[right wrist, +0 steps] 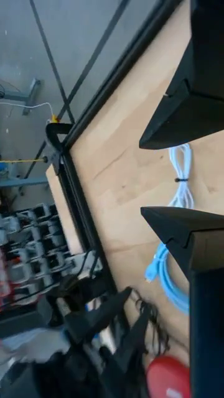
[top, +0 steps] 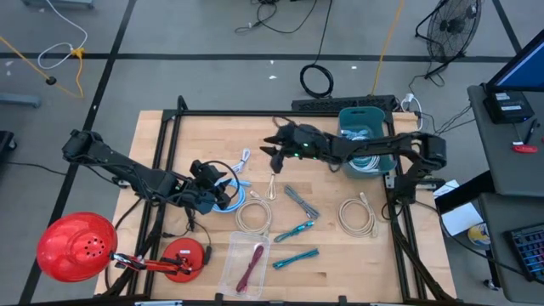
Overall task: Pick & Place USB Port
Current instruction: Put the left white charger cable into the transparent cable
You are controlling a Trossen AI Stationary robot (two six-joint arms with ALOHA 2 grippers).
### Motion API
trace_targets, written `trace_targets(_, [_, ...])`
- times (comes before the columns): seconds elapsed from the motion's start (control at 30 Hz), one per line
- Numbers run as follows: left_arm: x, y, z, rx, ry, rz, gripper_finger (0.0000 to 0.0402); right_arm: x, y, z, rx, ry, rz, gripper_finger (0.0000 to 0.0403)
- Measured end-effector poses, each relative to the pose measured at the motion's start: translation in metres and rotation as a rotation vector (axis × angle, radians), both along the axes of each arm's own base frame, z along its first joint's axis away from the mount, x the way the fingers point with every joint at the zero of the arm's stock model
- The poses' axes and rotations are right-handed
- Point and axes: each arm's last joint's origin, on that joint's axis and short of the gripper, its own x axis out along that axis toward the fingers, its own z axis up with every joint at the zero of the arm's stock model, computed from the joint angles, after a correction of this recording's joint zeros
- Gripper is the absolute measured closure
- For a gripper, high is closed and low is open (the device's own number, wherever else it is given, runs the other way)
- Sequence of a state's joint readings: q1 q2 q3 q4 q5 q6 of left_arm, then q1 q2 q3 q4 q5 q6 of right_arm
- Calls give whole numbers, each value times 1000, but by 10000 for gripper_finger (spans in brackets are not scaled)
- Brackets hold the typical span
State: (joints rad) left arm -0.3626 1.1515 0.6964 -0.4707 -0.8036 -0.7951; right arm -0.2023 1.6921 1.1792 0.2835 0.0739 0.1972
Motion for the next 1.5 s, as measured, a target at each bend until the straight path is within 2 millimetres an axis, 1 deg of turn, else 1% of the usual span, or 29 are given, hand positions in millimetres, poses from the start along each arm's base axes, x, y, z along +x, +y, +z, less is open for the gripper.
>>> trace_targets(0.1, [0, 0, 0, -2, 3, -6, 270, 19, -4, 4, -34, 97, 49, 252])
trace_targets(0.23, [0, -1, -1, -7, 14, -19, 270, 37, -9, 3, -137, 170, 235, 252])
trace_targets(0.37, [-1, -3, 0, -5, 15, -32, 270, 38, -19, -5, -203, 223, 474, 252])
trace_targets(0.47, [-1, -4, 0, -2, 18, -40, 270, 36, -28, -11, -151, 253, 572, 252])
trace_targets(0.53, [-1, -4, 0, 5, 24, -43, 270, 39, -33, -14, -139, 262, 579, 253])
trace_targets(0.6, [0, -3, 0, 11, 19, -38, 270, 39, -35, -19, -129, 320, 573, 257])
trace_targets(0.67, [0, -1, 0, 15, 22, -32, 270, 44, -37, -26, -150, 373, 559, 262])
trace_targets(0.77, [1, 1, 0, 10, 23, -24, 270, 49, -34, -35, -158, 460, 558, 270])
trace_targets(0.93, [1, 1, 0, 2, 23, -27, 270, 62, -30, -35, -200, 460, 574, 281])
trace_targets(1.1, [0, 1, -1, -9, 22, -15, 270, 64, -28, -31, -201, 449, 560, 286])
trace_targets(1.2, [-2, 4, -1, -5, 0, 54, 270, 63, -26, -33, -185, 480, 504, 286])
trace_targets(1.27, [-1, 10, -2, 28, -15, 125, 270, 61, -21, -30, -168, 489, 489, 284])
trace_targets(1.33, [1, 19, -4, 56, -6, 180, 270, 63, -15, -23, -172, 455, 491, 283])
trace_targets(1.4, [3, 31, -4, 54, 9, 215, 270, 64, -7, -20, -163, 444, 498, 282])
trace_targets(1.5, [10, 53, -8, 23, 60, 253, 270, 67, 5, -23, -126, 446, 504, 283])
